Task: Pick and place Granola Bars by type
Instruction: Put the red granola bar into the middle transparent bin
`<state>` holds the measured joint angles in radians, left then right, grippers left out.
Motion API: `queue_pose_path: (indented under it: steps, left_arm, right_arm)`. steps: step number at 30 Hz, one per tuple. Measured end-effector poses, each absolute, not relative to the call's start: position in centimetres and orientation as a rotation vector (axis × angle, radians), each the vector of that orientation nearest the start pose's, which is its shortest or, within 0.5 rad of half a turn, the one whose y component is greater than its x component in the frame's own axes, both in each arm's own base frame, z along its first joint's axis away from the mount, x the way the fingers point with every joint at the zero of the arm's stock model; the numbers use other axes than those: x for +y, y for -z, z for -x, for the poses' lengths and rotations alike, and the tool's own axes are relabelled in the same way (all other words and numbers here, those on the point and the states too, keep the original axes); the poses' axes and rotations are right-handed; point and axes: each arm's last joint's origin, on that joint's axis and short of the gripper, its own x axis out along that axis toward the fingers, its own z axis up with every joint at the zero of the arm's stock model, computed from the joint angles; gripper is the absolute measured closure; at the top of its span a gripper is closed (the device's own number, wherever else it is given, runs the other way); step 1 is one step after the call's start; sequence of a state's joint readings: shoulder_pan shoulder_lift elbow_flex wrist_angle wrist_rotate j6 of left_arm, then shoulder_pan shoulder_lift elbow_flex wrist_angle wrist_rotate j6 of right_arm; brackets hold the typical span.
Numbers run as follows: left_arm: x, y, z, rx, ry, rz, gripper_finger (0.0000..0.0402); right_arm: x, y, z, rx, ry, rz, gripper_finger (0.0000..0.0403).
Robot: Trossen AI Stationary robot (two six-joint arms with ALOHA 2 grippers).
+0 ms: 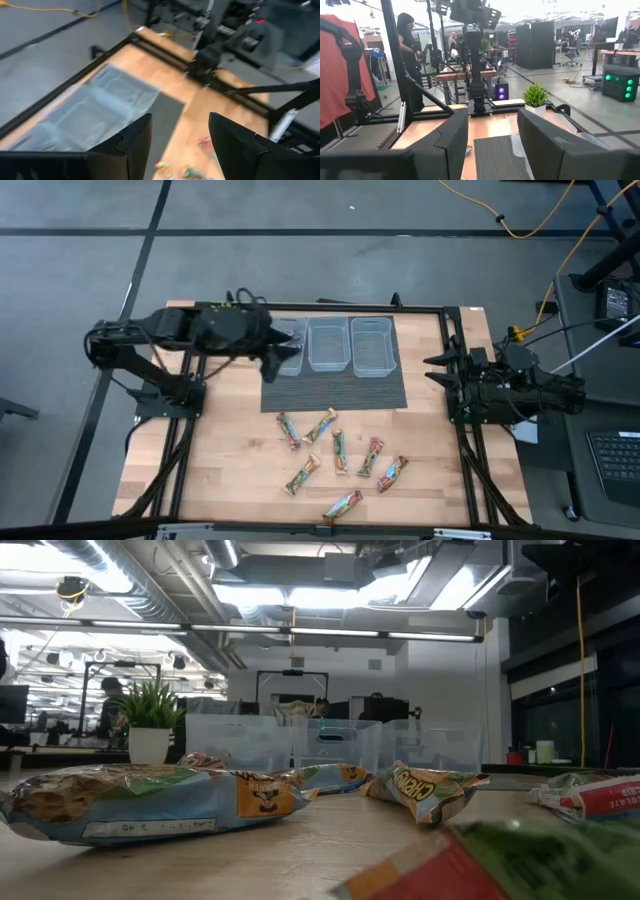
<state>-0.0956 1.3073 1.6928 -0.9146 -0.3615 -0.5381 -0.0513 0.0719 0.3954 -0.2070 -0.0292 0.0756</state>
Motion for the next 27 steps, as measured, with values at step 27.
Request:
queue_pose_path:
  steps: [27]
  left_arm:
    - [-2.5,-31.4,-23.2,1.114,-0.069,-0.179,0.0213]
  right_arm:
    - [-0.3,-26.8,-6.6,-0.115,0.03,-0.018,0.0228]
